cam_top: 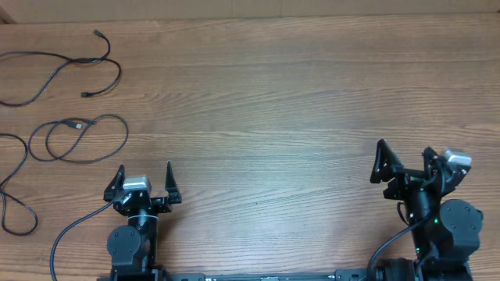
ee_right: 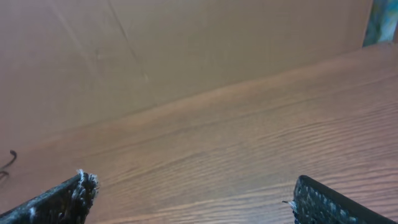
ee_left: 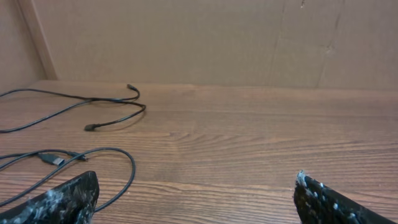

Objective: Untangle cables

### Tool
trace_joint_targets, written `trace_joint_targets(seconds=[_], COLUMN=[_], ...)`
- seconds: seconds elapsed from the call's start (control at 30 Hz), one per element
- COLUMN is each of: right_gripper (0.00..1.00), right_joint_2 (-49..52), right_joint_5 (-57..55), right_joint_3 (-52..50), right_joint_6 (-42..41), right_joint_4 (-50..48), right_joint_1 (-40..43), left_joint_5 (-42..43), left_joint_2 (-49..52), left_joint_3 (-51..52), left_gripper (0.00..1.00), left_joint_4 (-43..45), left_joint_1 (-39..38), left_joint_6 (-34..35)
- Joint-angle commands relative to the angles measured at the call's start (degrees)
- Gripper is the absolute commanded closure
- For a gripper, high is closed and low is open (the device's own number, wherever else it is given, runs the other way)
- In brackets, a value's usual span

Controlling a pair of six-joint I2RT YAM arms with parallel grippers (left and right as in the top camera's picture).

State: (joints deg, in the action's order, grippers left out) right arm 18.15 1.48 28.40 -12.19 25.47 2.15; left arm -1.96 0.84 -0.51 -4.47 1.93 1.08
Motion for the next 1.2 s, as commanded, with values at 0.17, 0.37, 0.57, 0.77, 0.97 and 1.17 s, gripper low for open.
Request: trace_joint_targets(seconds=[0.17, 0.37, 0.57, 0.77, 0.97, 1.17], right_gripper=[0.0, 0.0, 0.0, 0.0, 0.0, 0.0], right_joint_2=[-6.47, -12.48, -16.72, -18.01, -18.01, -18.01], right_joint_5=[1.44, 2.71, 3.72, 5.31, 5.55, 6.75], right_joint_3=[-5.46, -9.66, -14.84, -18.88, -20.94, -23.63], right_joint_6=[0.76, 3.5, 3.54, 3.54, 3.76, 6.56], right_joint_4=[-3.89, -6.01, -11.5, -16.5, -17.94, -19.85], right_joint_1=[-0.22, -0.22, -0.22, -0.22, -0.22, -0.22], left_joint_5=[0.46, 0.46, 0.46, 0.46, 0.46, 0.46], left_joint_2=[-0.63, -0.63, -0.63, -0.63, -0.63, -0.63], left_joint_3=[0.22, 0.22, 0.22, 0.22, 0.22, 0.22], left_gripper=[0.0, 0.01, 0.0, 0.0, 0.0, 0.0], left_joint_4=[0.02, 0.02, 0.02, 0.02, 0.02, 0.02], left_joint_1=[0.31, 0.31, 0.31, 0.31, 0.31, 0.31], left_joint_6=[-0.26, -0.26, -0.26, -0.26, -0.26, -0.26])
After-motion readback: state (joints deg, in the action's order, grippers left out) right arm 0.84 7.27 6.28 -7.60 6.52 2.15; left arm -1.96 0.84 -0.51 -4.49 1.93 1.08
